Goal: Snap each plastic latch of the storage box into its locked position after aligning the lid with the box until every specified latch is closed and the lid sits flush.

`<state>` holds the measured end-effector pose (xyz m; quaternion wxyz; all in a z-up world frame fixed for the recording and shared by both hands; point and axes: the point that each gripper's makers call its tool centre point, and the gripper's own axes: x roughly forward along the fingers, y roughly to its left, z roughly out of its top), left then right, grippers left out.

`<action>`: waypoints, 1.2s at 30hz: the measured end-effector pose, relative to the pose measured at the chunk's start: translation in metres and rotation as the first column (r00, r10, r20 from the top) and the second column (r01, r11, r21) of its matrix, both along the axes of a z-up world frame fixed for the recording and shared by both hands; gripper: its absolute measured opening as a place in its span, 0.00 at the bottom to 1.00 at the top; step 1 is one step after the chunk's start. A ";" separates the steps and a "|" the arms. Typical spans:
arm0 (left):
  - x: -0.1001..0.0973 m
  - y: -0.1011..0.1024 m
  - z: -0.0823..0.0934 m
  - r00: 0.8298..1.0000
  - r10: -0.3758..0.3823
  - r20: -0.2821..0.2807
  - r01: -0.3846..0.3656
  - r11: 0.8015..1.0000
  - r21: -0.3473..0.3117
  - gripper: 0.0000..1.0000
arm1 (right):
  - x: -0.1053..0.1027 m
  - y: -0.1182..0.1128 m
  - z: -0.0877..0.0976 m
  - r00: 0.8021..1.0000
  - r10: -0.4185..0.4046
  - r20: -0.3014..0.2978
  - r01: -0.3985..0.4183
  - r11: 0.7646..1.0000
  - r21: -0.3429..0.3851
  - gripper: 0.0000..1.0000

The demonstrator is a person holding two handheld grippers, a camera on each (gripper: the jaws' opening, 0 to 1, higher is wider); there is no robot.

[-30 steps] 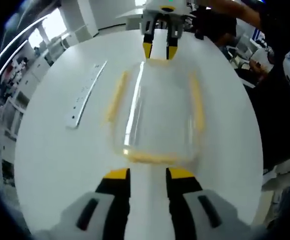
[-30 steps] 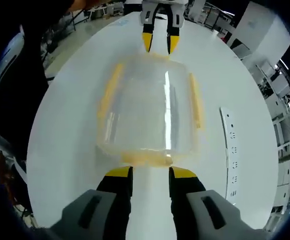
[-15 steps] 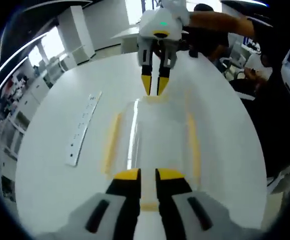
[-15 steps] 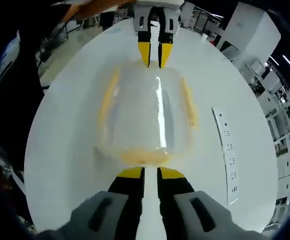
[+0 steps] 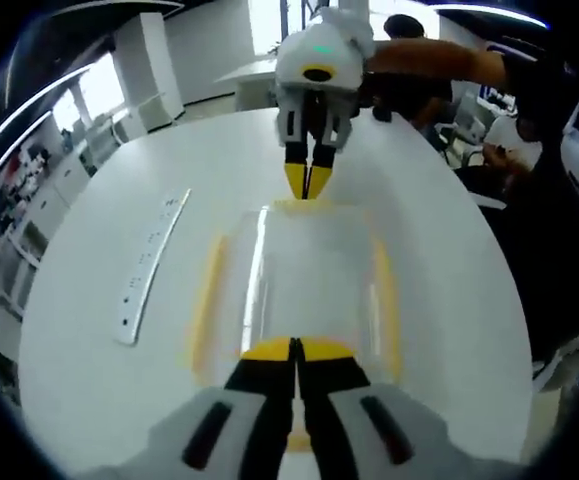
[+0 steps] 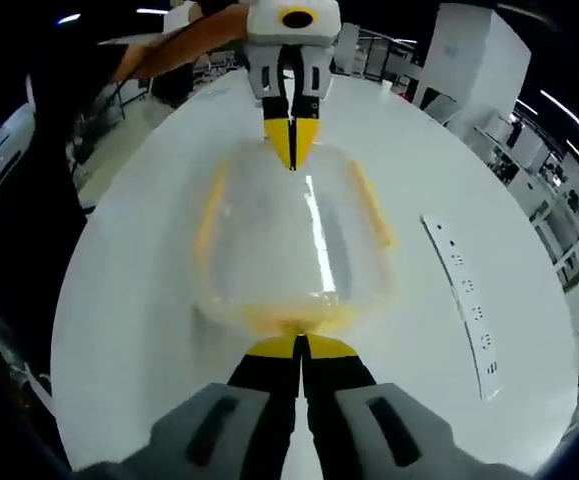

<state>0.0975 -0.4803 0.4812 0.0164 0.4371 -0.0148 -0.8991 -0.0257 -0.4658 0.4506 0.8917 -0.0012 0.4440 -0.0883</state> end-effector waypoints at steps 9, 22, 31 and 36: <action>-0.002 0.004 -0.003 1.000 -0.010 0.027 0.011 0.999 -0.035 0.00 | 0.003 -0.001 -0.003 0.997 -0.050 0.057 0.049 0.999 0.021 0.00; -0.006 0.003 -0.004 0.999 -0.010 0.051 0.013 0.997 -0.073 0.00 | 0.007 -0.002 -0.008 0.997 -0.072 0.036 0.071 0.997 0.025 0.00; -0.011 0.002 -0.003 0.999 -0.013 0.031 0.015 0.997 -0.077 0.00 | 0.007 0.000 -0.007 0.995 -0.071 0.069 0.067 0.996 0.060 0.00; -0.013 0.002 -0.002 1.000 -0.012 0.012 0.013 0.997 -0.072 0.00 | 0.008 0.000 -0.006 0.994 -0.073 0.076 0.068 0.995 0.067 0.00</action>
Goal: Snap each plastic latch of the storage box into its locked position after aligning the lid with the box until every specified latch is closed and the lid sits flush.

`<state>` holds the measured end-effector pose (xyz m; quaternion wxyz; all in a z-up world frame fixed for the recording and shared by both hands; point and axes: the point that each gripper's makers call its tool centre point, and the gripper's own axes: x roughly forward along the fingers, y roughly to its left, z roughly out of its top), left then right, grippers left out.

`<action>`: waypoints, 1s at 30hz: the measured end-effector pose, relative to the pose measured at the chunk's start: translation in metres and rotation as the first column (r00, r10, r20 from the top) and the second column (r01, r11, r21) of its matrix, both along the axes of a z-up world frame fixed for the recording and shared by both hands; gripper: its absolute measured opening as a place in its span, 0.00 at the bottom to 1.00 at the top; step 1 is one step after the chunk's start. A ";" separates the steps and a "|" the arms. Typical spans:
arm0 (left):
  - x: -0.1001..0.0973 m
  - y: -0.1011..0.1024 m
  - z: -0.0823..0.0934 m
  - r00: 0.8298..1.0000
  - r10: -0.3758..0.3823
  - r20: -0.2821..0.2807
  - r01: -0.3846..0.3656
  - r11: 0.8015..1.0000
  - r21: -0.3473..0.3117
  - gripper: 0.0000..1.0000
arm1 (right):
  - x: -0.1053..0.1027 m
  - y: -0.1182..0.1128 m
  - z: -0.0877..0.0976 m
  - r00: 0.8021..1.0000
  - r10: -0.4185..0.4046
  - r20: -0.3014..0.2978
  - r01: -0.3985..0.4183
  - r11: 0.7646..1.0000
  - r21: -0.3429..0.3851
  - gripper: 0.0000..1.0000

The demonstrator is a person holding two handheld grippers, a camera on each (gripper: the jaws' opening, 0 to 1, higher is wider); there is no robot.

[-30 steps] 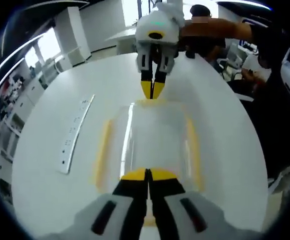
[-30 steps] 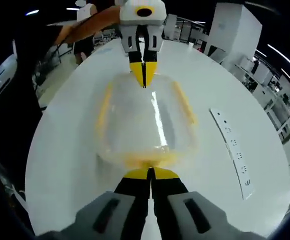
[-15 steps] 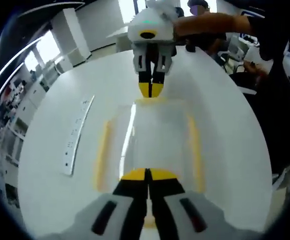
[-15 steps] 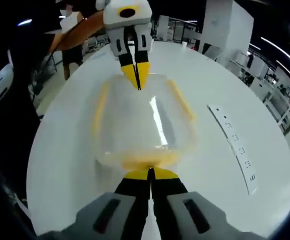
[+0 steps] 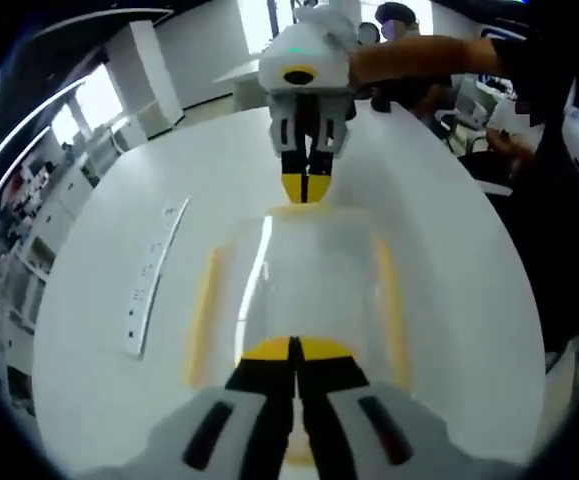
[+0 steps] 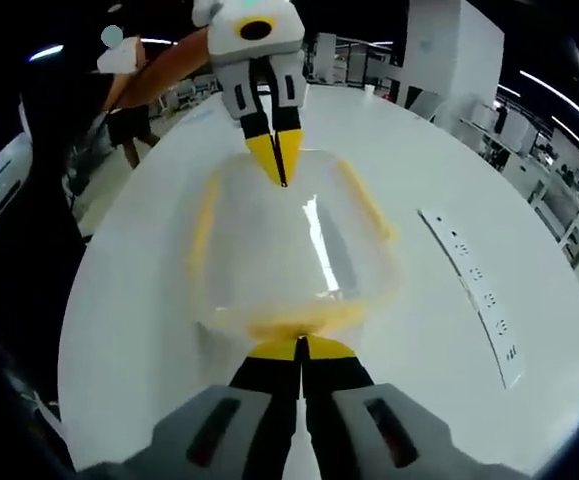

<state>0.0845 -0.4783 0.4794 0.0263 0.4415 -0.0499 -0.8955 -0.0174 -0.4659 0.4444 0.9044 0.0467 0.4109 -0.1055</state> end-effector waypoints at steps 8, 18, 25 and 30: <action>-0.002 0.001 0.001 1.000 -0.004 -0.005 0.004 1.000 0.005 0.00 | 0.000 0.000 0.001 1.000 0.018 0.011 -0.017 1.000 -0.010 0.00; -0.007 0.002 0.001 1.000 -0.007 -0.025 0.007 1.000 0.009 0.00 | 0.007 0.009 0.002 0.998 0.051 0.029 -0.050 0.999 -0.011 0.00; -0.007 0.003 0.004 1.000 -0.008 -0.018 0.008 1.000 0.010 0.00 | -0.002 0.005 0.000 0.997 0.073 0.025 -0.071 0.995 -0.072 0.00; -0.007 0.004 0.005 0.997 0.029 -0.067 -0.025 0.998 0.054 0.00 | -0.003 0.007 0.000 0.996 0.040 0.077 -0.038 0.999 -0.027 0.00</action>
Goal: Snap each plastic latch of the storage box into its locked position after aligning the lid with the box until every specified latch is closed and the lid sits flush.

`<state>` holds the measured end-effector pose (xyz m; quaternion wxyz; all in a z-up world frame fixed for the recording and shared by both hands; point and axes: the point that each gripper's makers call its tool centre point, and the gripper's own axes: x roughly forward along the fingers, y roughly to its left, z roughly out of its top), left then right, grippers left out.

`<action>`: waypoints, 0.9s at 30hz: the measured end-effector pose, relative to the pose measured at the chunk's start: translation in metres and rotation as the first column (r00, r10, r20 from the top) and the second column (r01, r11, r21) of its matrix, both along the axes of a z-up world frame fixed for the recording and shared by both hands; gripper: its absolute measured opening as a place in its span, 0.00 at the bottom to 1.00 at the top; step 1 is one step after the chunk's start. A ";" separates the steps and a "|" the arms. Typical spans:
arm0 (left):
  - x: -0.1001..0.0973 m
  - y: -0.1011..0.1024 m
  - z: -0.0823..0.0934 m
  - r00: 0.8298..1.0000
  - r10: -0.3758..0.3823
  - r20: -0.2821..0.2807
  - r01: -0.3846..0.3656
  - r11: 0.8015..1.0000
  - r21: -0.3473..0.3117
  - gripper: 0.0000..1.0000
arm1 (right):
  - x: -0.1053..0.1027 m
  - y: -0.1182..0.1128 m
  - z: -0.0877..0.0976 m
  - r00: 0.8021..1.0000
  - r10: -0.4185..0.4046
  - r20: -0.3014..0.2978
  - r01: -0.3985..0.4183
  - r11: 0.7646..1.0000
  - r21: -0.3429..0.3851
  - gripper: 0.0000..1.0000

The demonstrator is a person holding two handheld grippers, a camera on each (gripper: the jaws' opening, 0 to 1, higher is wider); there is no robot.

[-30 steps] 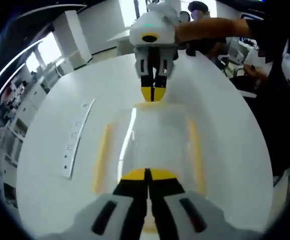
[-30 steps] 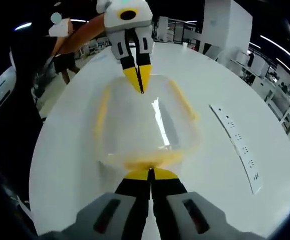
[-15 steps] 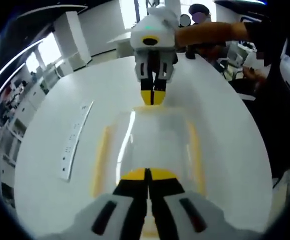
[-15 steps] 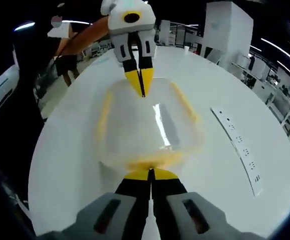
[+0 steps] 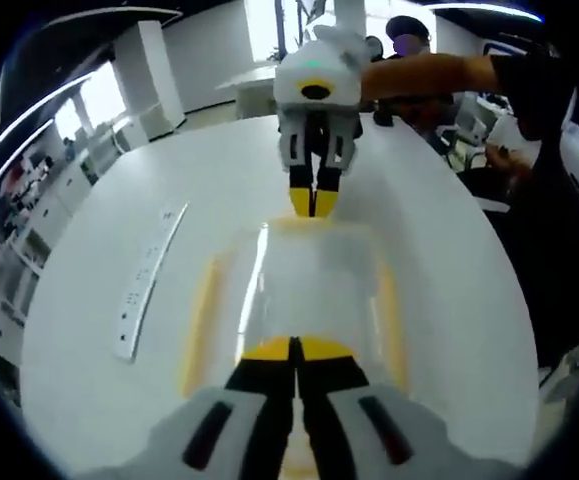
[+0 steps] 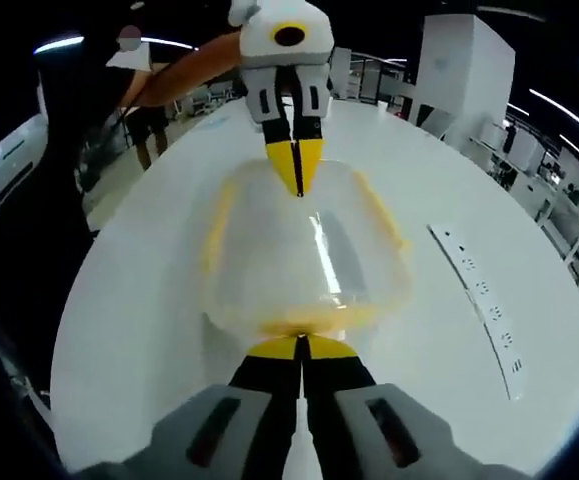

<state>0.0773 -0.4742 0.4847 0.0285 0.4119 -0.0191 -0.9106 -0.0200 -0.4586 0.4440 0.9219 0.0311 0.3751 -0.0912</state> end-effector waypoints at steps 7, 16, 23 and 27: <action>0.009 0.003 0.001 0.998 0.043 -0.036 -0.043 0.999 -0.004 0.00 | -0.001 -0.005 0.006 0.999 -0.045 0.005 0.045 0.999 -0.016 0.00; 0.043 -0.003 0.014 0.994 0.102 -0.040 -0.104 0.994 -0.041 0.00 | 0.004 -0.016 0.034 0.998 -0.064 0.025 0.065 0.997 -0.049 0.00; 0.067 -0.003 0.014 0.989 0.144 -0.026 -0.145 0.988 -0.045 0.00 | 0.034 -0.012 0.054 0.997 -0.026 0.075 0.030 0.998 -0.054 0.00; 0.083 -0.002 0.009 0.986 0.169 0.004 -0.169 0.985 -0.033 0.00 | 0.050 -0.010 0.056 0.997 0.002 0.077 0.003 0.998 -0.057 0.00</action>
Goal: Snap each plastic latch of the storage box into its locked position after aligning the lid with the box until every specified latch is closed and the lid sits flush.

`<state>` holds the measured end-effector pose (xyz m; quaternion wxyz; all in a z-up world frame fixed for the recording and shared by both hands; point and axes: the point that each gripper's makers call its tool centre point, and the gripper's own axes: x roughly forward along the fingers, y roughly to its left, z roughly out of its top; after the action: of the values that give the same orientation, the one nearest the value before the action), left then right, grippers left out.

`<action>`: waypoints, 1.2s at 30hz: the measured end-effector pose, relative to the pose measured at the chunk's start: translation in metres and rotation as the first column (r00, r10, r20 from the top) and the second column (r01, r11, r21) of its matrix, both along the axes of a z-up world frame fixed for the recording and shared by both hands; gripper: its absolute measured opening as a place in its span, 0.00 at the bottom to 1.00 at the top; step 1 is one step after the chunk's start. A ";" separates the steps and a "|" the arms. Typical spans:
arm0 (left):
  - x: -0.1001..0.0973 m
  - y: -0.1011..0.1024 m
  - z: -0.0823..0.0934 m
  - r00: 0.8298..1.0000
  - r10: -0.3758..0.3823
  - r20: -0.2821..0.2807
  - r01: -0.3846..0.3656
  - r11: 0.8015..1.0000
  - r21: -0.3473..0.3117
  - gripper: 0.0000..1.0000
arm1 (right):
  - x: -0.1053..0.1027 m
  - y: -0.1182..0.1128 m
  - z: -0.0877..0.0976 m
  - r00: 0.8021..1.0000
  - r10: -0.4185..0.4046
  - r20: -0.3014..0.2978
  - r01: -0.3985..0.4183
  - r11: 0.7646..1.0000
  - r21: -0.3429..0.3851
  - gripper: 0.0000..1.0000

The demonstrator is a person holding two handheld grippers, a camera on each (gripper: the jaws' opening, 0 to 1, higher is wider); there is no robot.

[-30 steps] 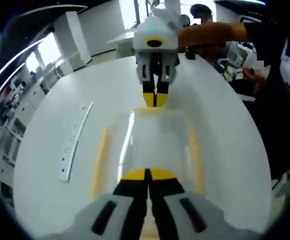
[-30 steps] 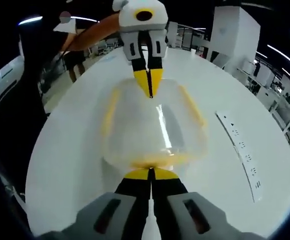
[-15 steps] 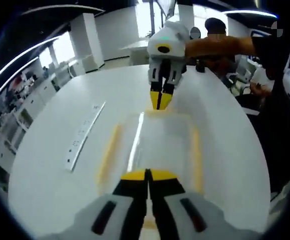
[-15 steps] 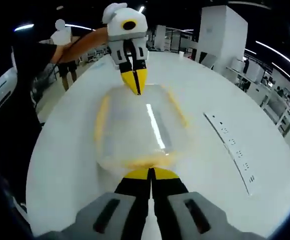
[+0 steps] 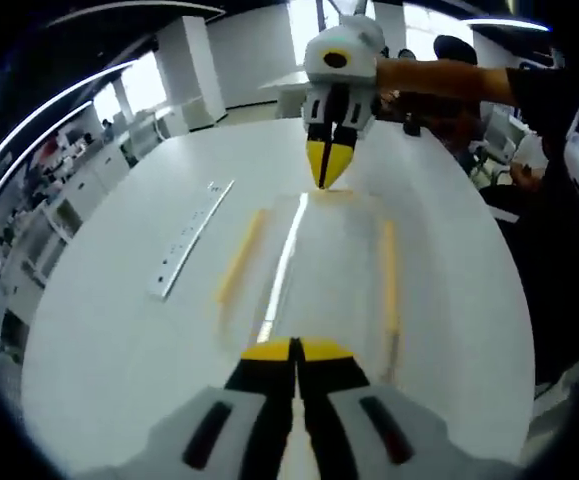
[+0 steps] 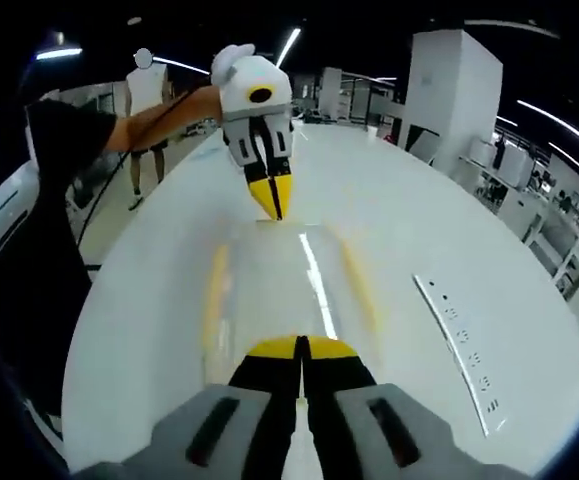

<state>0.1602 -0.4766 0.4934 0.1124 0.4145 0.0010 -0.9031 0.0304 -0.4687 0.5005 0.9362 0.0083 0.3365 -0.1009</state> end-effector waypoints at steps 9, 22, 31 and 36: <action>0.025 -0.004 -0.015 0.998 0.032 0.059 -0.032 0.999 0.011 0.00 | 0.028 0.005 -0.003 0.998 0.056 -0.016 -0.056 0.998 0.018 0.00; 0.030 -0.008 -0.036 0.998 0.021 0.058 -0.023 0.999 0.032 0.00 | 0.057 0.002 -0.013 0.996 0.078 -0.040 -0.077 0.997 0.032 0.00; 0.027 -0.009 -0.044 1.000 0.008 -0.001 -0.008 0.999 0.051 0.00 | 0.073 0.000 -0.022 0.995 0.097 -0.029 -0.096 0.994 0.042 0.00; 0.025 -0.011 -0.045 1.000 0.010 -0.024 -0.009 0.999 0.048 0.00 | 0.076 0.000 -0.021 0.995 0.100 -0.021 -0.099 0.994 0.052 0.00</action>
<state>0.1855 -0.4873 0.4485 0.1065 0.4061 0.0261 -0.9072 0.1067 -0.4688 0.4790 0.9355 0.0141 0.3500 -0.0456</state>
